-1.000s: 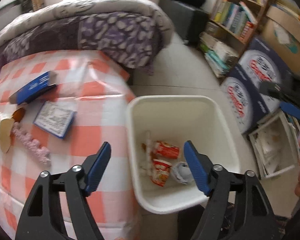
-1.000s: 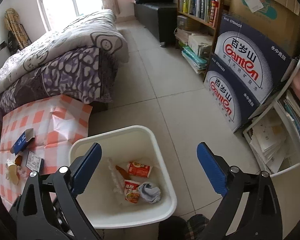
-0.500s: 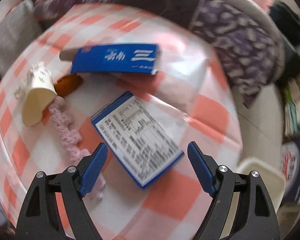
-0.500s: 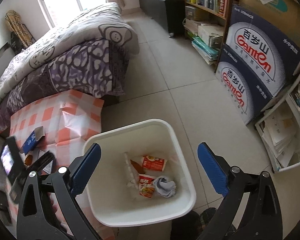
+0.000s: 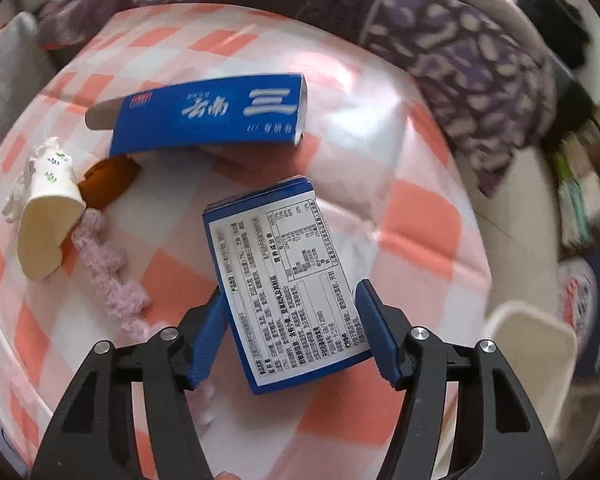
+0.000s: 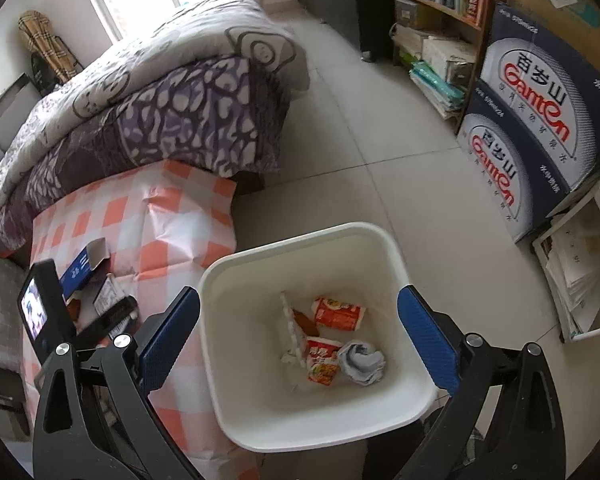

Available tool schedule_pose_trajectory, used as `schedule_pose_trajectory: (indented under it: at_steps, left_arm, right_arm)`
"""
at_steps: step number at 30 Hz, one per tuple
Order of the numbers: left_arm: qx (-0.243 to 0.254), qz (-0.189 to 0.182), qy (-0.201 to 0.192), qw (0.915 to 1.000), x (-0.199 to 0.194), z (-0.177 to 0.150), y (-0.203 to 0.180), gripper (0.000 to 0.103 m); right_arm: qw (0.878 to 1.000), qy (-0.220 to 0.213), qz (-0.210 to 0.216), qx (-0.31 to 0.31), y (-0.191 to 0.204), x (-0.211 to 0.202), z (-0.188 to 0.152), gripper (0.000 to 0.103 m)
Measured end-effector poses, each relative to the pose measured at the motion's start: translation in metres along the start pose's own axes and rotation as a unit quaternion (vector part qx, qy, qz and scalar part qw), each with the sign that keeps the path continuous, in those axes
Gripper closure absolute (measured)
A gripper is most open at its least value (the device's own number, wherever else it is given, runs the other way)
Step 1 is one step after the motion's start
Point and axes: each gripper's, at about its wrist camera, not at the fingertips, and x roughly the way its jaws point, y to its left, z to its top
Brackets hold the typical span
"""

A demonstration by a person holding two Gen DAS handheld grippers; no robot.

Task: Collect trash
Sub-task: 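Grasp the white-and-blue printed card box with the left tool, then grasp the pink fuzzy strip with the right tool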

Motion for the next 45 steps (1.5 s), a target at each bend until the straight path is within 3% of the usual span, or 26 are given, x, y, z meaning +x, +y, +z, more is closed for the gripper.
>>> schedule_pose_trajectory:
  at_steps: [3,9,14,19,26,29,31,33,34,36,45]
  left_arm:
    - [0.011,-0.018,0.003,0.9998,-0.014,-0.013,0.021,0.042]
    - [0.021,-0.022,-0.027,0.9992,-0.065,-0.028,0.074,0.042]
    - [-0.035,-0.016,-0.044,0.9983,-0.102,-0.023,0.139,0.042]
    - [-0.080,-0.008,-0.081,0.9934,-0.135,-0.018,0.189,0.042]
    - [-0.102,-0.017,-0.129,0.9863,-0.171,-0.011,0.216,0.042]
    - [-0.107,-0.021,-0.129,0.9856,-0.174,-0.010,0.223,0.042]
    - [-0.112,-0.024,-0.128,0.9852,-0.174,-0.010,0.229,0.041]
    - [-0.115,-0.027,-0.129,0.9846,-0.176,-0.010,0.233,0.041]
    - [-0.117,-0.029,-0.129,0.9844,-0.176,-0.009,0.234,0.041]
    - [-0.119,-0.033,-0.128,0.9841,-0.176,-0.009,0.237,0.041]
    - [-0.124,-0.029,-0.136,0.9825,-0.178,-0.010,0.239,0.041]
  right_arm:
    - [1.000,0.006,0.007,-0.017,0.020,0.005,-0.006,0.008]
    - [0.995,0.022,0.025,-0.099,0.092,0.022,-0.028,0.008]
    - [0.983,0.025,0.044,-0.179,0.159,0.037,-0.055,0.008]
    - [0.971,0.060,0.079,-0.218,0.210,0.059,-0.084,0.008]
    - [0.955,0.052,0.081,-0.282,0.277,0.075,-0.121,0.010]
    - [0.949,0.060,0.076,-0.300,0.294,0.085,-0.134,0.023]
    - [0.947,0.073,0.071,-0.306,0.300,0.093,-0.142,0.043]
    - [0.945,0.079,0.067,-0.309,0.303,0.099,-0.148,0.053]
    - [0.944,0.067,0.067,-0.315,0.305,0.096,-0.150,0.077]
    - [0.942,0.067,0.072,-0.320,0.308,0.092,-0.151,0.080]
    - [0.950,0.016,0.108,-0.292,0.294,0.046,-0.131,0.081]
